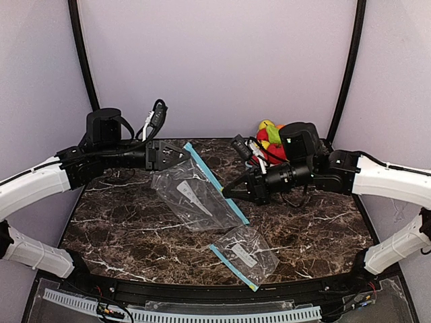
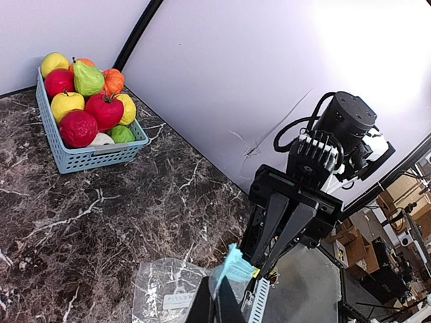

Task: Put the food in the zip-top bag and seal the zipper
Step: Unzip the zipper from the zipper food storage bag.

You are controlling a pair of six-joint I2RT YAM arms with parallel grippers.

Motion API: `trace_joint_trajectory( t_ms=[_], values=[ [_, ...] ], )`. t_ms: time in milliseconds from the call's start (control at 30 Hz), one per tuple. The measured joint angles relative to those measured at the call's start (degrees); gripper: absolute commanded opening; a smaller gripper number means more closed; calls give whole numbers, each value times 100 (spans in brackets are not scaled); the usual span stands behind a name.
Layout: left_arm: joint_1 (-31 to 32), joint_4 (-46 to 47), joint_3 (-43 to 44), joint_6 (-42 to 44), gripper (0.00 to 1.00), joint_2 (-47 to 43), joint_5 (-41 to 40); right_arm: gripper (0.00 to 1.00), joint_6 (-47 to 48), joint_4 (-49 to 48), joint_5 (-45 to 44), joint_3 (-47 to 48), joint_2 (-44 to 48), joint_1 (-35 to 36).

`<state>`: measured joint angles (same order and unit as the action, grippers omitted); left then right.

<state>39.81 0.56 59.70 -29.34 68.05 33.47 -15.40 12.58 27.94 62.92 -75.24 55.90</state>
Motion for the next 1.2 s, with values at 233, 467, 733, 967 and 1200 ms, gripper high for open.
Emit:
trace_joint_trajectory(
  t_ms=[233,467,733,967,1200],
  values=[
    [-245,-68,-9,26,1,-133,48,0,-13,116,-81,-48,0,0],
    [-444,-83,-24,63,1,-168,81,0,-17,243,-107,-166,37,0],
    [-640,-140,-116,103,1,-264,127,0,-24,367,-122,-236,68,0],
    [-807,-151,-258,127,1,-361,155,0,-33,476,-149,-251,70,0],
    [-866,-149,-330,153,1,-361,214,17,-35,575,-179,-267,70,0]
  ],
)
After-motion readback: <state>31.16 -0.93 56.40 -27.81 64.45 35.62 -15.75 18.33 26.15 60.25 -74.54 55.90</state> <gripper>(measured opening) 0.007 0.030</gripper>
